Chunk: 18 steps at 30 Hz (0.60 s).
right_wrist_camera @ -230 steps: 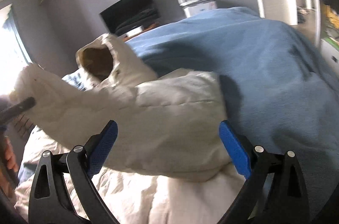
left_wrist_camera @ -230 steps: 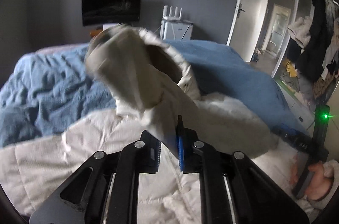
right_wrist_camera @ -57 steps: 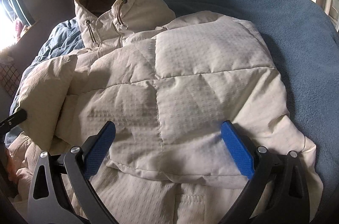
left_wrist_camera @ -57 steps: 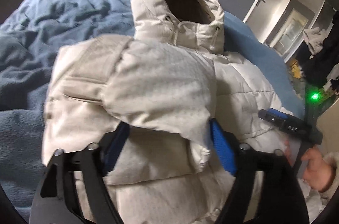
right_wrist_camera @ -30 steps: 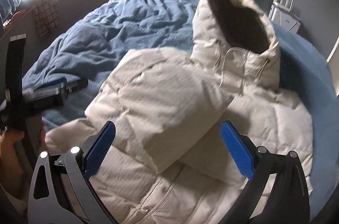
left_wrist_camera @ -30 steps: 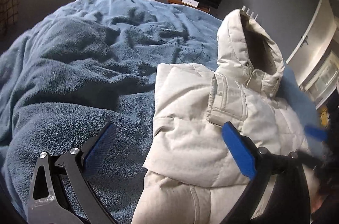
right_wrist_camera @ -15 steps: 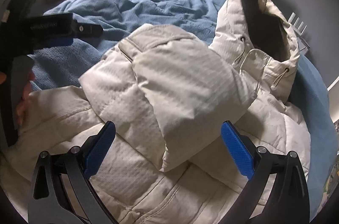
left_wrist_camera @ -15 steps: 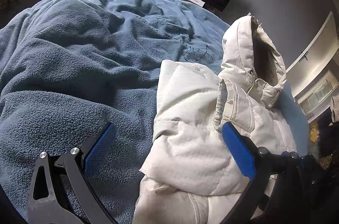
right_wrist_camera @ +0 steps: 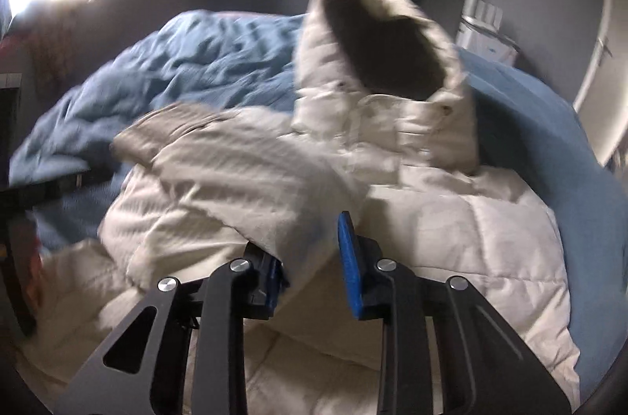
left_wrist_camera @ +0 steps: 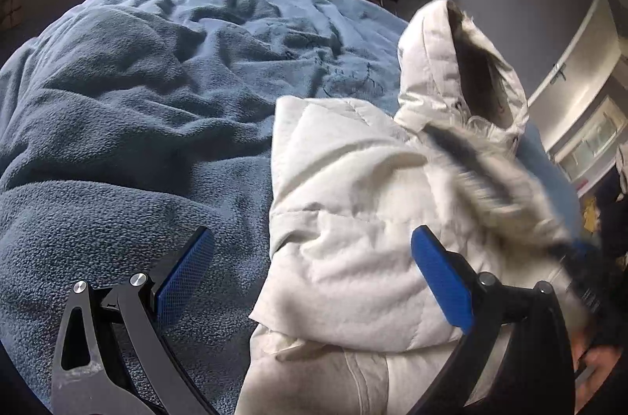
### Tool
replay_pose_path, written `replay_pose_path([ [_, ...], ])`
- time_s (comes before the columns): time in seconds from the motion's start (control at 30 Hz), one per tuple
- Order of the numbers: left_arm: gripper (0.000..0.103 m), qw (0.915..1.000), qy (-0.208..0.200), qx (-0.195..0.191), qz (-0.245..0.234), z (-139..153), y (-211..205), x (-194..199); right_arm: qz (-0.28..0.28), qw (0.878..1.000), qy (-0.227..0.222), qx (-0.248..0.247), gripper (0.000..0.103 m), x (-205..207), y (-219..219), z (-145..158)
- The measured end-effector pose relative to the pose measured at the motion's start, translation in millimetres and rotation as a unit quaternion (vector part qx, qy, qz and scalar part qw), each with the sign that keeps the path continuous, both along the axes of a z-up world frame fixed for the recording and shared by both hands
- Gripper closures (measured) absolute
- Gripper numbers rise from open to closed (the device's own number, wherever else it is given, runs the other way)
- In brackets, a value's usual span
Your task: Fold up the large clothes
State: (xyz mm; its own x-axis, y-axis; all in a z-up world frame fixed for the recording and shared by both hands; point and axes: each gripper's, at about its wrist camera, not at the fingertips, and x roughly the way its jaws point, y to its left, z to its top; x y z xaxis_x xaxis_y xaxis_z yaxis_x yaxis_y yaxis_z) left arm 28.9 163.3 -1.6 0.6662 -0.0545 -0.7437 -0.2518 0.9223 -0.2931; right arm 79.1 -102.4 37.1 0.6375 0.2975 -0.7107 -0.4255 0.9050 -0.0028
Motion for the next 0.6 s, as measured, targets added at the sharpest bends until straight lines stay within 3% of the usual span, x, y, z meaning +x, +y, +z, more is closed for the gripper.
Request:
replay_pose_path([
  [0.17,0.007,0.9995,0.015,0.023,-0.017,-5.1,-10.8,5.0,-0.05,0.996,0.049,0.055,0.079,20.6,-46.9,-5.1],
  [0.3,0.007,0.9988,0.028,0.033,-0.022,-10.2,-13.7,7.6,-0.085,0.986,0.109,0.09,0.079,31.7,-74.6,-30.8],
  [0.43,0.007,0.9983,0.036,0.038,-0.024,-13.1,-15.5,9.6,-0.097,0.977,0.158,0.103,0.079,40.1,-81.9,-55.8],
  [0.5,0.007,0.9982,0.038,0.039,-0.025,-13.5,-16.3,9.9,-0.086,0.98,0.154,0.092,0.077,36.3,-77.3,-54.5],
  [0.6,0.007,0.9983,0.038,0.038,-0.025,-13.5,-15.8,9.9,-0.051,0.99,0.125,0.042,0.054,21.1,-62.9,-44.5],
])
